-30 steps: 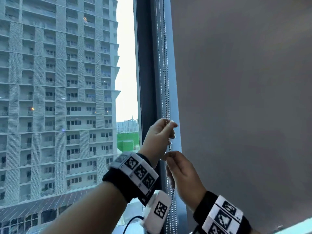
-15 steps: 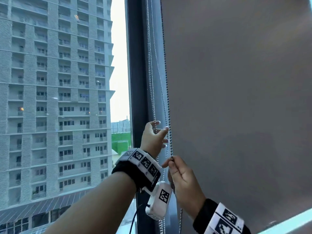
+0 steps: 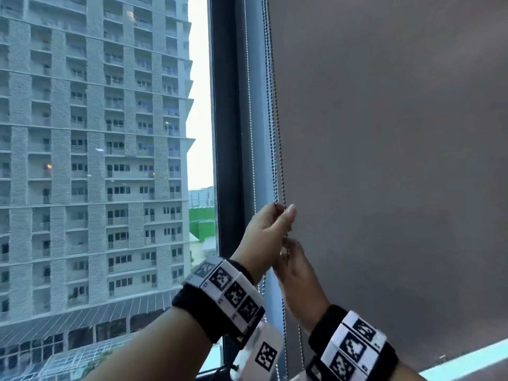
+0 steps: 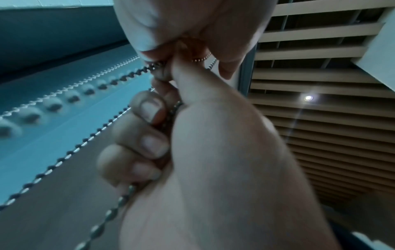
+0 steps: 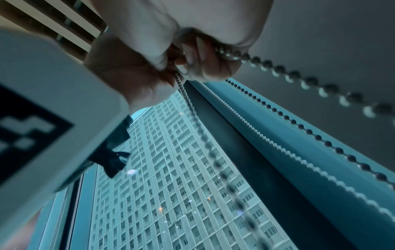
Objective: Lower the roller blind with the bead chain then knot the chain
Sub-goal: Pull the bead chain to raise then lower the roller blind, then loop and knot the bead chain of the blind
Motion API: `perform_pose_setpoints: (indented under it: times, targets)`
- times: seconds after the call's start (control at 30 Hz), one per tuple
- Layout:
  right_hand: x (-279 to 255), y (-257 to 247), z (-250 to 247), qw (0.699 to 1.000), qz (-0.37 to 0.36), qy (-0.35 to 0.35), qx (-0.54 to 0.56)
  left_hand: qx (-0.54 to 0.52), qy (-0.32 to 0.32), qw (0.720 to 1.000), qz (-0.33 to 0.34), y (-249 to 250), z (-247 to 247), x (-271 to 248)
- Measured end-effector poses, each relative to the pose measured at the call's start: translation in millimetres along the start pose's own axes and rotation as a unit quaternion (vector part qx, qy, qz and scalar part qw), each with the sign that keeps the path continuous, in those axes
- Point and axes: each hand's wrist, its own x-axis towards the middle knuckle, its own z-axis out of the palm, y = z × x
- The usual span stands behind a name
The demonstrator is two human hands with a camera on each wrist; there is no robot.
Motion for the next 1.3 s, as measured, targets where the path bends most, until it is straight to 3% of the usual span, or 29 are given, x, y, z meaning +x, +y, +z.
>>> perform_pose_setpoints:
  times: [0.13,0.37,0.5,0.67,0.77,0.9,1.0,1.1,1.17,1.3]
  targets:
    - [0.2,-2.8,-1.2,0.999,-0.026,-0.008,-0.021,0.040,-0.040,0.998,-0.001,6.1,2.8,-4.7]
    - [-12.4,4.6,-9.6,0.997,-0.010,-0.015,-0.073,0.031,-0.036,0.999,0.013,5.6,4.9,-10.3]
    - [-18.0,3.1,-13.7,0.997,0.049,-0.048,0.030,0.007,-0.034,0.999,-0.020,-2.7,4.8,-14.2]
    - [-17.1,-2.9,-22.7,0.992,0.030,-0.082,0.091,-0.041,-0.039,0.998,-0.028,-2.8,6.6,-25.6]
    - [-10.0,-6.8,-25.4,0.998,-0.029,-0.051,0.034,-0.014,-0.039,0.999,0.000,-1.7,6.3,-27.0]
    - [4.2,-22.7,-33.1,0.991,-0.100,0.068,-0.055,0.048,-0.017,0.998,0.036,-9.5,-2.8,-27.9]
    - [14.5,-44.0,-35.1,0.946,-0.230,0.094,-0.211,0.059,-0.030,0.997,0.033,-15.1,-12.8,-26.2]
    - [29.4,-60.0,-29.7,0.833,-0.348,-0.001,-0.430,0.038,-0.079,0.996,0.015,-15.4,-19.3,-23.6]
    - [37.0,-64.4,-27.1,0.763,-0.382,-0.056,-0.518,0.047,-0.106,0.993,-0.007,-13.7,-25.3,-22.1]
    - [41.8,-62.6,-25.2,0.677,-0.391,-0.098,-0.616,0.055,-0.183,0.981,-0.043,-9.2,-46.6,-21.2]
